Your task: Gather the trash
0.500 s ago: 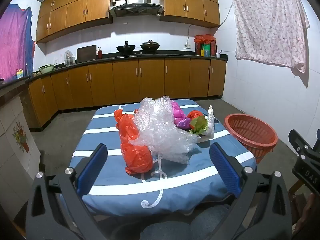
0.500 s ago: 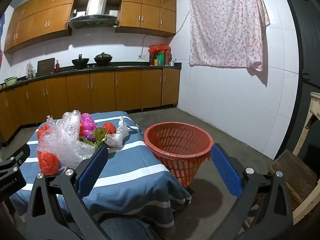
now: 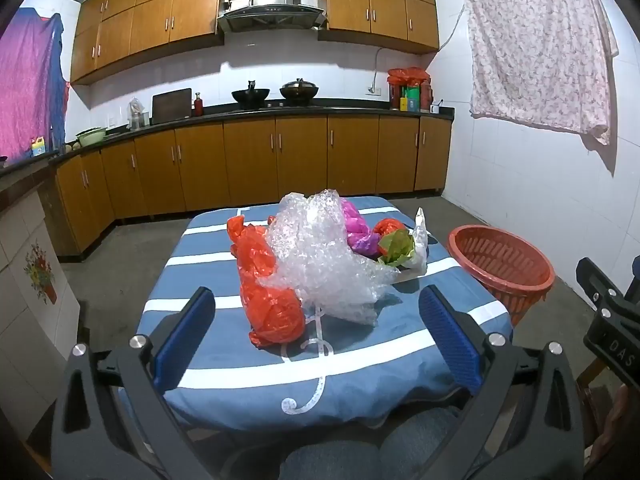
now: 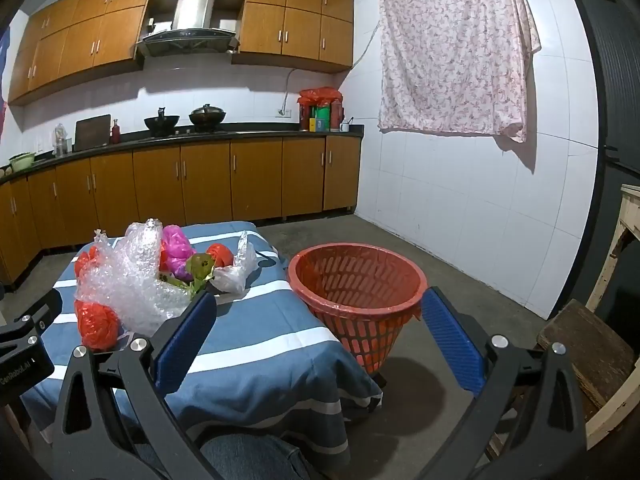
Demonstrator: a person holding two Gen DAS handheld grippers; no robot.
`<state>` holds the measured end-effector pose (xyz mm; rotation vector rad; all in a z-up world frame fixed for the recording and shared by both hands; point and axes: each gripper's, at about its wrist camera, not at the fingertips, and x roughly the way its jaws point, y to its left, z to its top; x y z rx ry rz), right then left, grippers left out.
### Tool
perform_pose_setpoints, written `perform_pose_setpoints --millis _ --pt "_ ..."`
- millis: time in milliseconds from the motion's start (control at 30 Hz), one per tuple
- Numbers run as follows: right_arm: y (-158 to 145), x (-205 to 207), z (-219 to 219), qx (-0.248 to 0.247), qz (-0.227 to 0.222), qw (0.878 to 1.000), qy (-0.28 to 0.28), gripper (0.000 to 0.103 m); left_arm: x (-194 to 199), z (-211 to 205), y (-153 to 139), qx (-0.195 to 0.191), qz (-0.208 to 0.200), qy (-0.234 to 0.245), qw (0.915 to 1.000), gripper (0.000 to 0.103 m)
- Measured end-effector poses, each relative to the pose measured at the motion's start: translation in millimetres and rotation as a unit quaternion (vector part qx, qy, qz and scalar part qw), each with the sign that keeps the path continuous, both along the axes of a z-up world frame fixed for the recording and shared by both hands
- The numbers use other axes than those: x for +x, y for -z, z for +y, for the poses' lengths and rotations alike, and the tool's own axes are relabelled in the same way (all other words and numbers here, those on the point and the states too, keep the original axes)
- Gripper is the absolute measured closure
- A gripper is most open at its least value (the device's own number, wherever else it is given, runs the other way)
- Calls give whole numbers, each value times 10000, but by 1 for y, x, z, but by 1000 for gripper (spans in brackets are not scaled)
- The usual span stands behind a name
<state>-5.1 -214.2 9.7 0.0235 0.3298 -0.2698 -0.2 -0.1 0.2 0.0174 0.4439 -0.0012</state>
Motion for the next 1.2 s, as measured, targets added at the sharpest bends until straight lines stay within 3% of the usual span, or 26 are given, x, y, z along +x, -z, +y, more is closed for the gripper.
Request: perform_pose_setpoints --millis 1200 --pt "5 -1 -1 8 13 10000 9 2 0 0 0 5 7 12 10000 4"
